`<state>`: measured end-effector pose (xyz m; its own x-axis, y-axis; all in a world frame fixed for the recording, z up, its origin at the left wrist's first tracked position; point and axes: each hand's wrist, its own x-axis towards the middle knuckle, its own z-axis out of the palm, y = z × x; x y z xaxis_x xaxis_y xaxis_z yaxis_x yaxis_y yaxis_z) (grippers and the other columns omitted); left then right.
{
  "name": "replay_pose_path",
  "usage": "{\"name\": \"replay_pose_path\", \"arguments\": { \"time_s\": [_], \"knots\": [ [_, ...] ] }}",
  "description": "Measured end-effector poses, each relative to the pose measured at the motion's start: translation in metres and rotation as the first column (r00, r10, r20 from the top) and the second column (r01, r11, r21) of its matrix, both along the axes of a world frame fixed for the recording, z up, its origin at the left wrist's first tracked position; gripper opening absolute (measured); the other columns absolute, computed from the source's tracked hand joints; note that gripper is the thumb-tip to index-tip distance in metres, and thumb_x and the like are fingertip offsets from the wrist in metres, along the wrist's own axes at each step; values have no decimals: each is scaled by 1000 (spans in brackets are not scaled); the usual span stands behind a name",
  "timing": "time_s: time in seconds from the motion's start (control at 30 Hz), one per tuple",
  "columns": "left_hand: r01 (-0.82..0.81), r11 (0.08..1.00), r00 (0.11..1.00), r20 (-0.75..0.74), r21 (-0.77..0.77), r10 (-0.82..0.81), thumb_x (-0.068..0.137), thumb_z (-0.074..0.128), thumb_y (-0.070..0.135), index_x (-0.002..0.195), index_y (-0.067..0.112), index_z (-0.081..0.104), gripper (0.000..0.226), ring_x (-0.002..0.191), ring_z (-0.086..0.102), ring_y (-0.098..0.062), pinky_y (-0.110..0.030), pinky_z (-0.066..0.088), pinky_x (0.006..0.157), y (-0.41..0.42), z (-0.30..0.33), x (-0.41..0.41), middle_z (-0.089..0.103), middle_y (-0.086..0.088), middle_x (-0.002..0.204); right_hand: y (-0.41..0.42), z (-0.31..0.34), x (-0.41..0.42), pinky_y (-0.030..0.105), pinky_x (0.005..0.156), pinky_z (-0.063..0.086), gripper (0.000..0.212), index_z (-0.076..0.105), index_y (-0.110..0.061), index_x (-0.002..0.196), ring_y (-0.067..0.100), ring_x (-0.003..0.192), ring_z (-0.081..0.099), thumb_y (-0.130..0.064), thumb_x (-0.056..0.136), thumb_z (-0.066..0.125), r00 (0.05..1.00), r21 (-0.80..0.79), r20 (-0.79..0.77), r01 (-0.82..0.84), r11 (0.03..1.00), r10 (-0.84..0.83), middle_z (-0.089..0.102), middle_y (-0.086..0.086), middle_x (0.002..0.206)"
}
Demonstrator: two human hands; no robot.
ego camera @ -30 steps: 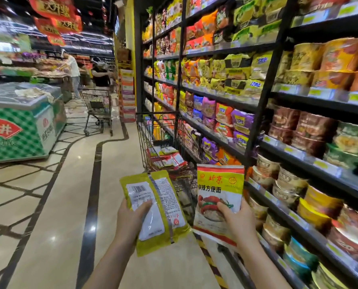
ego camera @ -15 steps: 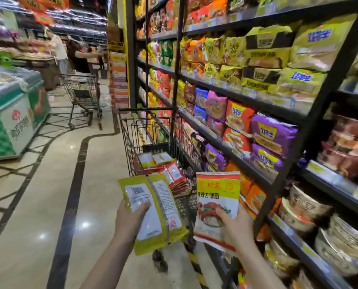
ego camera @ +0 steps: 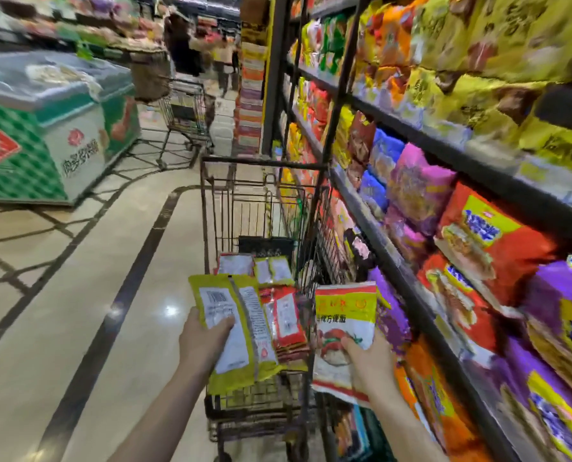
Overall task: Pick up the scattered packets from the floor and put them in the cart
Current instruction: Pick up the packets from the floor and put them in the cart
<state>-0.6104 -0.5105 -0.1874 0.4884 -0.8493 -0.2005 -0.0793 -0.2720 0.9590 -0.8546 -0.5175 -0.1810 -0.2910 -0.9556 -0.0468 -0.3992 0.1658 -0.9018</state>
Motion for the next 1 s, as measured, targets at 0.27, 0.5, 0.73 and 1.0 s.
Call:
{"name": "replay_pose_path", "arguments": {
  "time_s": [0.27, 0.5, 0.73, 1.0],
  "knots": [
    [-72, 993, 987, 152, 90, 57, 82, 67, 17, 120, 11, 53, 41, 105, 59, -35, -34, 44, 80, -146, -40, 4, 62, -16, 117, -166, -35, 10, 28, 73, 42, 21, 60, -13, 99, 23, 90, 62, -9, 81, 69, 992, 99, 6, -125, 987, 125, 62, 5, 88],
    [-77, 965, 978, 208, 251, 24, 80, 68, 22, 115, 6, 55, 42, 105, 58, -38, -34, 44, 81, -284, -89, 40, 64, -19, 113, -312, -84, 57, 24, 72, 38, 36, 54, -6, 120, 25, 97, 58, -19, 88, 64, 979, 286, -41, -179, 941, 199, 62, 11, 116],
    [25, 912, 976, 187, 409, -110, 72, 68, 28, 116, 9, 54, 50, 100, 60, -33, -27, 38, 72, -374, -137, 72, 64, -15, 108, -421, -154, 98, 27, 76, 43, 39, 54, -7, 119, 22, 93, 57, -18, 85, 67, 964, 448, -2, -237, 862, 267, 63, 11, 112],
    [-10, 884, 989, 132, 467, -59, 82, 68, 13, 122, 6, 47, 46, 91, 59, -26, -29, 44, 72, -414, -195, 87, 60, -13, 103, -475, -218, 107, 42, 111, 32, 79, 22, -10, 148, 27, 139, 31, -32, 87, 66, 949, 588, 144, -309, 748, 279, 28, 5, 152]
  ]
}}
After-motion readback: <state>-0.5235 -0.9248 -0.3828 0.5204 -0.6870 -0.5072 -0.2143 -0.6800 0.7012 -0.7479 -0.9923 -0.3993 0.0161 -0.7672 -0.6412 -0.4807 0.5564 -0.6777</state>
